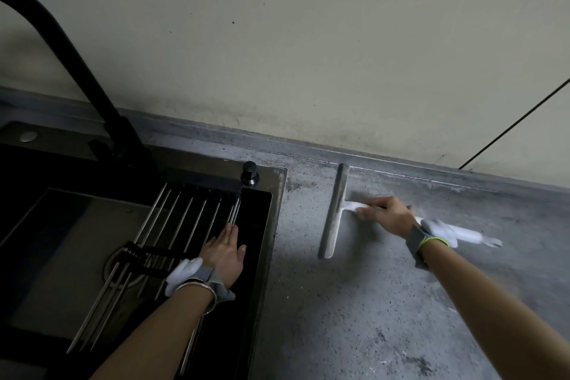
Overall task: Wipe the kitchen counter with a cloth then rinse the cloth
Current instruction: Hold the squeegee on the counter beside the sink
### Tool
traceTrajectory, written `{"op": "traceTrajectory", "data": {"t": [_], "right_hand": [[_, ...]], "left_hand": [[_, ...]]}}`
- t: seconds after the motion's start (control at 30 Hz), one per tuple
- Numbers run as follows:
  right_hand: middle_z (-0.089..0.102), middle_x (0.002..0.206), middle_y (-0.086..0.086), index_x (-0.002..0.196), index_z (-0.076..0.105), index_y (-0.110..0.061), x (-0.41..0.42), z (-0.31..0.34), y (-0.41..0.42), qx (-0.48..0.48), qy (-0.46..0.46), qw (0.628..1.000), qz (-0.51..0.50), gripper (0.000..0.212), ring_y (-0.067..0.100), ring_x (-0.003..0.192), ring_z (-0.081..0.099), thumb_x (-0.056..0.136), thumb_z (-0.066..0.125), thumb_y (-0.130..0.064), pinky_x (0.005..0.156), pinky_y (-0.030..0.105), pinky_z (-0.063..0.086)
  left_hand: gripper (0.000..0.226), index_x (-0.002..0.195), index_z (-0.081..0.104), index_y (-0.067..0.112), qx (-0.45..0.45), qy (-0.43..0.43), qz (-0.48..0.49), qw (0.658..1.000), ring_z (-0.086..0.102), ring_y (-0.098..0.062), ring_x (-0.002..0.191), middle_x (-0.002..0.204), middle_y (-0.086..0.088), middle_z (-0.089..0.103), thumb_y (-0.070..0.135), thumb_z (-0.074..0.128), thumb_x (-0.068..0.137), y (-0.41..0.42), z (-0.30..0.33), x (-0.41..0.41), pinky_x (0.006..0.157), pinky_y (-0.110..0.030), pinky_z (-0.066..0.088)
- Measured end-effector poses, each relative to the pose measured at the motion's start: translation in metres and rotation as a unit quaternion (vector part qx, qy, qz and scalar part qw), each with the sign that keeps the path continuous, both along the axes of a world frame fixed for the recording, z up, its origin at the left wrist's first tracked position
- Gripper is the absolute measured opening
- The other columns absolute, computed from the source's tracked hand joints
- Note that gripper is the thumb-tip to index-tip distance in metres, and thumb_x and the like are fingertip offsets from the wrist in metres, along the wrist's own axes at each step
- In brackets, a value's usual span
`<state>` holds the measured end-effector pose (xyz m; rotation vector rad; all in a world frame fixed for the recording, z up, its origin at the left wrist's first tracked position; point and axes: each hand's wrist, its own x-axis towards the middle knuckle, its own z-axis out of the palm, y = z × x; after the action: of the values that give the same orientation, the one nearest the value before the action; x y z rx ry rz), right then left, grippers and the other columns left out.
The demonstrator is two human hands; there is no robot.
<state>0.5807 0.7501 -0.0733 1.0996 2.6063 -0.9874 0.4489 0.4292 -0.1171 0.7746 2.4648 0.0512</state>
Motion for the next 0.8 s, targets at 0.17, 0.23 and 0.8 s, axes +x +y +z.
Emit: {"op": "traceTrajectory", "data": {"t": [0.17, 0.23, 0.8], "right_hand": [[0.063, 0.122, -0.006, 0.110, 0.066, -0.036, -0.032, -0.001, -0.042, 0.006, -0.026, 0.998, 0.062, 0.032, 0.021, 0.121, 0.044, 0.084, 0.058, -0.054, 0.101, 0.038, 0.014], [0.063, 0.121, -0.007, 0.110, 0.066, -0.038, -0.042, -0.001, -0.061, 0.007, -0.021, 0.996, 0.086, 0.031, 0.018, 0.111, 0.044, 0.085, 0.058, -0.054, 0.092, 0.037, 0.017], [0.067, 0.089, -0.012, 0.108, 0.066, -0.040, 0.032, 0.009, -0.009, 0.031, 0.004, 0.998, -0.048, 0.032, 0.017, 0.119, 0.049, 0.081, 0.060, -0.057, 0.098, 0.035, 0.014]], "left_hand": [[0.057, 0.152, -0.001, 0.008, -0.003, 0.000, 0.003, 1.000, 0.003, -0.014, 0.148, 0.160, -0.006, -0.003, 0.032, 0.019, 0.104, 0.000, -0.001, 0.000, 0.119, -0.028, 0.007], [0.058, 0.151, -0.001, 0.008, -0.009, 0.003, 0.004, 1.000, 0.003, -0.014, 0.148, 0.160, -0.006, -0.003, 0.033, 0.019, 0.104, 0.001, -0.001, 0.000, 0.118, -0.028, 0.007], [0.058, 0.151, -0.002, 0.007, -0.008, -0.005, -0.001, 1.000, 0.002, -0.015, 0.148, 0.160, -0.007, -0.005, 0.033, 0.018, 0.104, 0.000, -0.002, 0.001, 0.119, -0.028, 0.009]]}}
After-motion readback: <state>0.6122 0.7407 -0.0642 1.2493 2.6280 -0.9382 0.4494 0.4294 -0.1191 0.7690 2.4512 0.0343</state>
